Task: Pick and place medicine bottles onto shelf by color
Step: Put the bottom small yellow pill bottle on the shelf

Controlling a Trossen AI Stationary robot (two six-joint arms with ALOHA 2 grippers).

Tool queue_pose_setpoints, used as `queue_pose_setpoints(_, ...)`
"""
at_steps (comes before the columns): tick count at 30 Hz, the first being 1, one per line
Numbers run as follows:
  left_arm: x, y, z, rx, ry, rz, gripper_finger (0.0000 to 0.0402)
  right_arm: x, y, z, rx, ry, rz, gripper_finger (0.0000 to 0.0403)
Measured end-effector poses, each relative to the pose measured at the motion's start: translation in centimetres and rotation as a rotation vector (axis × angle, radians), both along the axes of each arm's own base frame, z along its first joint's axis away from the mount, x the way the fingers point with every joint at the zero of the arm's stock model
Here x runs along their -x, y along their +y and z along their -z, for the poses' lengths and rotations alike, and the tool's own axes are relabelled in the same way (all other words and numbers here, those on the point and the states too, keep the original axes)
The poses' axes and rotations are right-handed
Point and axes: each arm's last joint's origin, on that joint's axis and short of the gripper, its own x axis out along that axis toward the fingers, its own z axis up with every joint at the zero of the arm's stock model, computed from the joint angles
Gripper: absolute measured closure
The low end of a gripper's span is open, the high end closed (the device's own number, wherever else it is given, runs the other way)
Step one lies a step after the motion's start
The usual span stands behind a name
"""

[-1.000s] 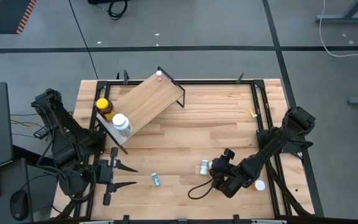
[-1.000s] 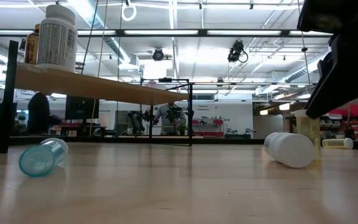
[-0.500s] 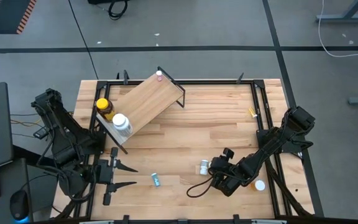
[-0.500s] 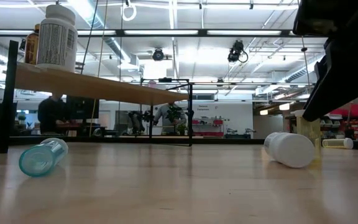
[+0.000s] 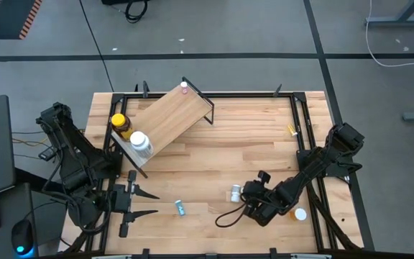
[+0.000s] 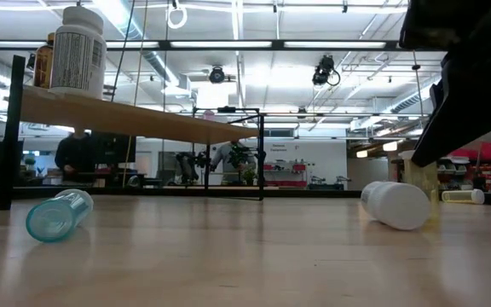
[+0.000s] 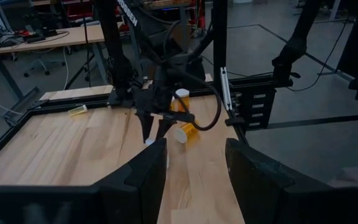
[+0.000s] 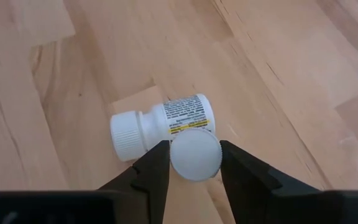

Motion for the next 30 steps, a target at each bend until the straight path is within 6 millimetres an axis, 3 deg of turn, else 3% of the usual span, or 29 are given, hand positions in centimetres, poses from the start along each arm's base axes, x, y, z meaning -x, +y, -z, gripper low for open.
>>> queue_pose_setpoints(9, 0.0, 0.0, 0.0, 0.0, 0.0, 0.0, 0.023, -0.6, -0.3, -0.3, -0.005, 0.007, 0.002, 0.0263)
queue_pose_setpoints(20, 0.0, 0.0, 0.0, 0.001, 0.0, 0.0, 0.023, -4.8, -0.7, -5.0, -0.023, -0.081, -0.044, 0.0263)
queue_pose_setpoints(25, 0.0, 0.0, 0.0, 0.0, 0.0, 0.0, 0.023, -7.3, -2.5, -7.7, 0.0, -0.13, -0.037, 0.0263)
queue_pose_setpoints(30, 0.0, 0.0, 0.0, 0.0, 0.0, 0.0, 0.023, -9.8, -5.7, -10.1, 0.023, -0.161, -0.016, 0.0263)
